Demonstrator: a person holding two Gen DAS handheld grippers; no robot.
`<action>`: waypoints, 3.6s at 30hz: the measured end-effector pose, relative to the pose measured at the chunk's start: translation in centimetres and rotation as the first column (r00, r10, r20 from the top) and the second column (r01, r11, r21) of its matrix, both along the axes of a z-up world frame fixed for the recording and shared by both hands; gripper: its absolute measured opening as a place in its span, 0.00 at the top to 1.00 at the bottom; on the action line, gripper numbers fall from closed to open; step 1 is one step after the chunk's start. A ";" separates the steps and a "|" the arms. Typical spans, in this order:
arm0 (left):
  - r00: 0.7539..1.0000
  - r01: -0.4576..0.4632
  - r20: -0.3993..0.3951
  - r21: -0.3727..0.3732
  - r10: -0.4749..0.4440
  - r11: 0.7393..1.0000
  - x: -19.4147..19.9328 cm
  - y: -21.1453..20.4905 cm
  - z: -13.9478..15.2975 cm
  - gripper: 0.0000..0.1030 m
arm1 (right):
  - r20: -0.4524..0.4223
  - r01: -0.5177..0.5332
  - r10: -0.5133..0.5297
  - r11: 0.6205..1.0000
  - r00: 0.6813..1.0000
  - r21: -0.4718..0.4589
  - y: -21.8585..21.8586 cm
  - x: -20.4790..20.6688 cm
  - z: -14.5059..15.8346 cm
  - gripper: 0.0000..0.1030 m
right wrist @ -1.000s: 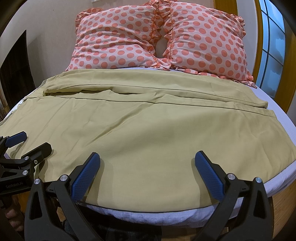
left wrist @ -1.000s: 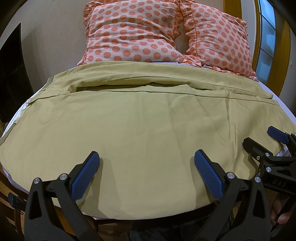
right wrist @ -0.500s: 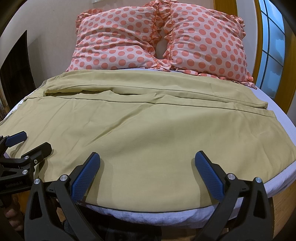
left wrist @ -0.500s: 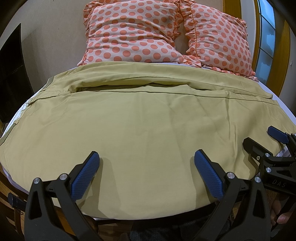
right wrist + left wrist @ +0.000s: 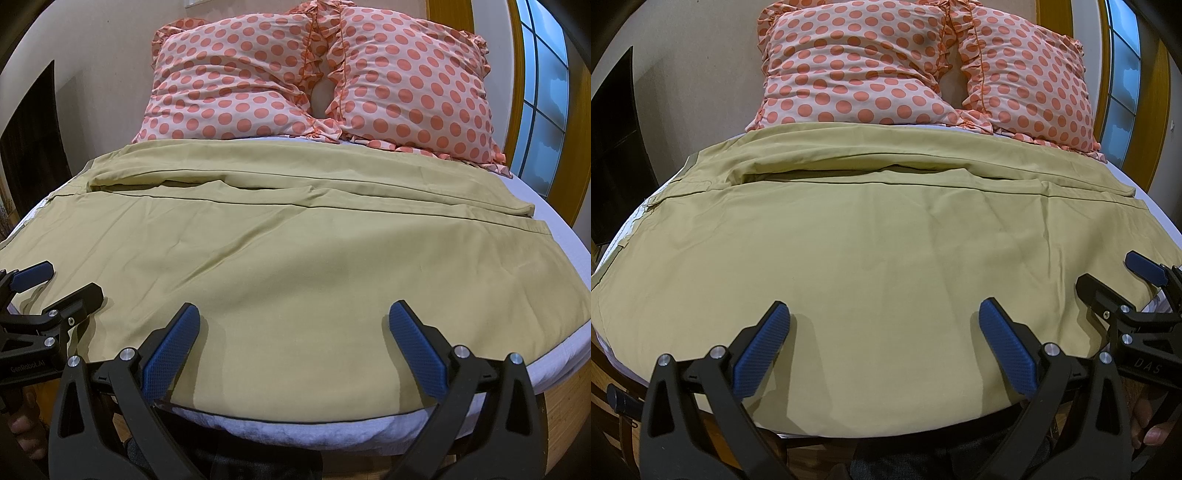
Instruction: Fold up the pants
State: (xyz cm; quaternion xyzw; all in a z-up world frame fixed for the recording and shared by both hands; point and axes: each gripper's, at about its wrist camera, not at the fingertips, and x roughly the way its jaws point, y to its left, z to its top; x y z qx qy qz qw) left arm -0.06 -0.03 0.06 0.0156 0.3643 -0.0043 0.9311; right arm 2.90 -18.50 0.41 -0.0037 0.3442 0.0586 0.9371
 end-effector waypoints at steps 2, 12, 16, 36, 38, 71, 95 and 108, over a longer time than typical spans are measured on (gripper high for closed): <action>1.000 0.000 0.000 0.000 0.000 1.000 0.0 0.0 0.0 0.02 | 0.000 0.000 0.000 1.000 1.000 0.000 0.0 0.0 0.0 0.01; 1.000 0.000 0.000 0.000 0.000 1.000 0.0 0.0 0.0 0.02 | 0.001 0.000 0.000 1.000 1.000 0.000 0.0 0.0 0.1 0.01; 1.000 0.000 0.001 0.001 0.000 1.000 0.0 0.0 0.0 0.02 | 0.004 0.000 0.000 1.000 1.000 0.000 0.0 0.0 0.0 0.01; 0.996 0.030 0.083 -0.098 -0.022 0.995 1.9 4.0 3.2 0.02 | -0.171 0.446 -0.436 0.895 0.883 0.022 -17.4 21.5 8.1 0.15; 0.995 0.028 0.098 -0.098 -0.018 0.995 2.3 4.4 3.8 0.02 | -0.261 0.547 -0.522 0.837 0.812 0.028 -20.5 26.5 6.9 0.29; 0.982 0.140 0.179 -0.466 -0.062 0.873 8.1 14.2 9.9 0.02 | 0.012 0.337 -0.482 0.630 0.876 0.700 -32.6 10.7 0.7 0.97; 0.995 -0.084 -0.001 -0.533 0.099 0.842 9.7 19.0 8.2 0.95 | 0.061 0.330 -0.529 0.611 0.846 0.720 -32.0 2.1 2.5 0.97; 0.990 -0.135 -0.036 -0.520 0.136 0.844 -5.4 17.7 0.2 0.88 | -0.076 0.547 -0.626 0.608 0.776 0.575 -33.0 -2.5 -1.9 0.48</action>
